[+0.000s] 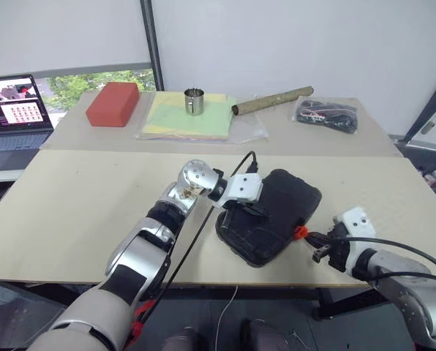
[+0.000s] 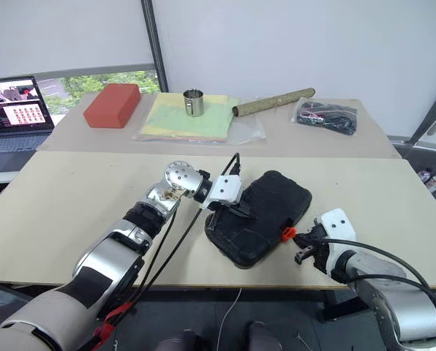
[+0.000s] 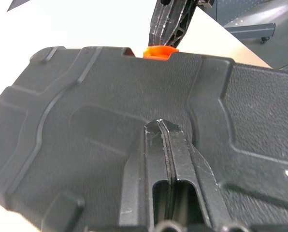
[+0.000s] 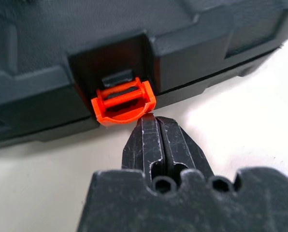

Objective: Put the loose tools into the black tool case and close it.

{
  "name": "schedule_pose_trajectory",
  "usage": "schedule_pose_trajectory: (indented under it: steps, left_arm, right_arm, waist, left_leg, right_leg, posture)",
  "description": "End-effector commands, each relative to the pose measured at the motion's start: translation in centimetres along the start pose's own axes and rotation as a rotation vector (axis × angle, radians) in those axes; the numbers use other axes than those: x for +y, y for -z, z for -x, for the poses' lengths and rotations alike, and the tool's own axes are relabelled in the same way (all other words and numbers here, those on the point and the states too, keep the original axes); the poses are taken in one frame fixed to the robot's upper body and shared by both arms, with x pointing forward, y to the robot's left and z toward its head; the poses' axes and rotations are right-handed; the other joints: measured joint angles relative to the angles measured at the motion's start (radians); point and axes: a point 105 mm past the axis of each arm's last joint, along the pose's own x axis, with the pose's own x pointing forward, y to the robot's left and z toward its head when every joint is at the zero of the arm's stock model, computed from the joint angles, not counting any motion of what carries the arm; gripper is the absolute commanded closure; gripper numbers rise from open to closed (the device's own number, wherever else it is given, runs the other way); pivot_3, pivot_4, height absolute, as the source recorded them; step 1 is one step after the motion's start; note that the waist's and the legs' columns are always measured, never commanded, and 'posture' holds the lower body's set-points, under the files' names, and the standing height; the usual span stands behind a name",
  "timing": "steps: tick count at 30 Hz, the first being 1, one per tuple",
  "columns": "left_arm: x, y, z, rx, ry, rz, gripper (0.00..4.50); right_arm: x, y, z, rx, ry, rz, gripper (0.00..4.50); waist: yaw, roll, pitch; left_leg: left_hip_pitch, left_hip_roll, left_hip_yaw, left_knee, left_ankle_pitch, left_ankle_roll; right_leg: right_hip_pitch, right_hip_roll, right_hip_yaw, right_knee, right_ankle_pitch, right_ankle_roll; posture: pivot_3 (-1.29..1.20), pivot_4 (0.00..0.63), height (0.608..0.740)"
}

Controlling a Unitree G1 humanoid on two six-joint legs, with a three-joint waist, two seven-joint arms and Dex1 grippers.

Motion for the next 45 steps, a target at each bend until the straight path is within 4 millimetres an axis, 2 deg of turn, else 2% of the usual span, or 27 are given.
schedule_pose_trajectory:
  steps: [1, 4, 9, 13, 22, 24, 27, 29, 30, 31, 33, 35, 36, 38, 41, 45]
  left_arm:
    - [-1.7, 1.9, -1.2, 0.067, 0.075, 0.057, 4.49]
    - [-1.6, 2.0, -1.1, 0.063, 0.063, 0.075, 4.49]
    - [-1.4, 2.8, -0.3, 0.064, 0.026, 0.130, 4.49]
    - [-1.7, 3.1, -0.2, 0.067, 0.028, 0.137, 4.49]
    - [-1.7, 3.5, 0.1, 0.076, 0.009, 0.155, 4.49]
    - [-1.6, 3.6, 0.4, 0.072, -0.004, 0.171, 4.49]
    - [-1.3, 3.8, 1.6, 0.056, -0.039, 0.217, 4.49]
    - [-0.9, 3.8, 3.5, 0.019, -0.083, 0.291, 3.98]
    - [-0.7, 3.8, 4.7, -0.007, -0.106, 0.336, 3.87]
    - [-0.7, 3.8, 6.4, -0.034, -0.133, 0.385, 3.42]
    - [-1.0, 3.6, 9.7, -0.079, -0.167, 0.454, 2.83]
    - [-2.0, 3.0, 12.3, -0.118, -0.171, 0.498, 2.17]
    - [-2.6, 2.6, 13.8, -0.136, -0.180, 0.527, 1.68]
    - [-4.1, 2.0, 16.1, -0.141, -0.191, 0.582, 1.07]
    - [-7.4, 1.7, 19.3, -0.070, -0.210, 0.645, 0.12]
    - [-9.7, 1.7, 20.9, -0.005, -0.230, 0.682, 0.05]
  right_arm:
    - [1.5, -3.0, 0.0, -0.118, -0.053, 0.066, 4.50]
    - [1.3, -2.4, -0.1, -0.097, -0.040, 0.061, 4.50]
    - [1.2, -2.8, 0.6, -0.120, -0.049, 0.045, 4.50]
    - [2.1, -3.0, 0.1, -0.130, -0.090, 0.056, 4.50]
    - [2.3, -3.5, -1.0, -0.132, -0.090, 0.050, 4.50]
    - [2.1, -3.4, -0.8, -0.127, -0.084, 0.057, 4.50]
    - [1.7, -3.3, 0.7, -0.119, -0.078, 0.065, 4.50]
    - [1.4, -3.6, 2.4, -0.121, -0.096, 0.079, 3.91]
    - [1.3, -3.8, 3.4, -0.124, -0.116, 0.094, 3.77]
    - [1.3, -4.3, 4.6, -0.133, -0.156, 0.116, 3.32]
    - [1.3, -5.0, 6.7, -0.133, -0.229, 0.158, 2.79]
    - [0.7, -5.3, 8.0, -0.109, -0.263, 0.188, 2.16]
    - [0.2, -5.5, 8.7, -0.095, -0.278, 0.203, 1.67]
    - [-0.8, -6.2, 9.8, -0.082, -0.303, 0.222, 1.09]
    - [-2.4, -7.1, 11.3, -0.049, -0.363, 0.243, 0.04]
    - [-3.8, -7.5, 11.9, 0.009, -0.413, 0.285, 0.01]
  waist:
    - [-0.003, 0.000, 0.000]
    - [-0.004, 0.000, 0.000]
    - [-0.004, 0.000, -0.001]
    - [-0.005, 0.000, -0.001]
    - [-0.016, -0.001, -0.003]
    - [-0.015, -0.001, -0.003]
    - [-0.015, 0.000, -0.003]
    - [-0.013, 0.000, -0.004]
    - [-0.014, 0.000, -0.004]
    - [-0.015, 0.000, -0.004]
    - [-0.017, 0.001, -0.004]
    - [-0.016, 0.001, -0.004]
    - [-0.014, 0.001, -0.004]
    - [-0.011, 0.001, -0.003]
    - [-0.007, 0.000, -0.002]
    - [0.008, 0.001, -0.002]
  left_leg:
    - [0.000, 0.000, 0.000, 0.000, 0.000, 0.000]
    - [0.000, 0.000, 0.000, 0.000, 0.000, 0.000]
    - [0.000, 0.000, 0.000, 0.000, 0.000, 0.000]
    - [0.000, 0.000, 0.000, 0.000, 0.000, 0.000]
    - [0.001, 0.001, 0.001, 0.000, 0.000, 0.000]
    - [0.001, 0.001, 0.001, 0.000, 0.000, 0.000]
    - [0.001, 0.001, 0.001, 0.000, 0.000, 0.000]
    - [0.001, 0.001, 0.001, 0.000, 0.000, 0.000]
    - [0.000, 0.001, 0.001, -0.001, 0.000, 0.000]
    - [0.000, 0.001, 0.001, -0.001, 0.000, 0.000]
    - [0.000, 0.002, 0.001, -0.001, 0.000, 0.000]
    - [-0.001, 0.003, 0.002, -0.002, 0.000, 0.000]
    - [-0.001, 0.003, 0.002, -0.002, 0.000, 0.000]
    - [-0.002, 0.003, 0.002, -0.002, 0.000, -0.001]
    - [-0.003, 0.001, 0.001, -0.002, 0.000, -0.001]
    - [-0.002, -0.002, 0.000, -0.002, 0.000, -0.001]
  right_leg:
    - [0.000, 0.000, 0.000, 0.000, 0.000, 0.000]
    - [0.000, 0.001, 0.001, 0.000, 0.000, 0.000]
    - [0.000, 0.001, 0.001, 0.000, 0.000, 0.000]
    - [0.000, 0.001, 0.001, 0.000, 0.000, 0.000]
    - [0.000, 0.001, 0.001, 0.001, 0.001, -0.001]
    - [0.000, 0.001, 0.001, 0.001, 0.001, -0.001]
    - [0.000, 0.001, 0.001, 0.001, 0.001, -0.001]
    - [-0.001, 0.001, 0.001, 0.001, 0.001, -0.001]
    - [-0.001, 0.001, 0.001, 0.001, 0.001, -0.001]
    - [-0.003, 0.001, 0.001, 0.001, 0.001, -0.001]
    - [-0.003, 0.004, 0.001, 0.001, 0.001, -0.001]
    - [-0.005, 0.008, 0.001, 0.001, 0.001, -0.001]
    - [-0.005, 0.008, 0.001, 0.001, 0.000, -0.001]
    - [-0.005, 0.010, 0.001, 0.000, 0.000, -0.001]
    - [-0.005, 0.006, 0.002, -0.001, 0.000, -0.001]
    - [-0.004, -0.003, 0.001, -0.001, -0.001, 0.001]
  posture:
    - [0.00, 0.150, 0.740]
    - [0.00, 0.150, 0.740]
    - [0.00, 0.150, 0.740]
    - [0.00, 0.150, 0.740]
    - [0.00, 0.150, 0.740]
    - [0.00, 0.150, 0.740]
    - [0.00, 0.150, 0.740]
    - [0.00, 0.150, 0.740]
    - [0.00, 0.150, 0.740]
    - [0.00, 0.150, 0.740]
    - [0.00, 0.150, 0.740]
    - [0.00, 0.150, 0.740]
    - [0.00, 0.150, 0.740]
    - [0.00, 0.150, 0.740]
    - [0.00, 0.150, 0.740]
    - [0.00, 0.150, 0.740]
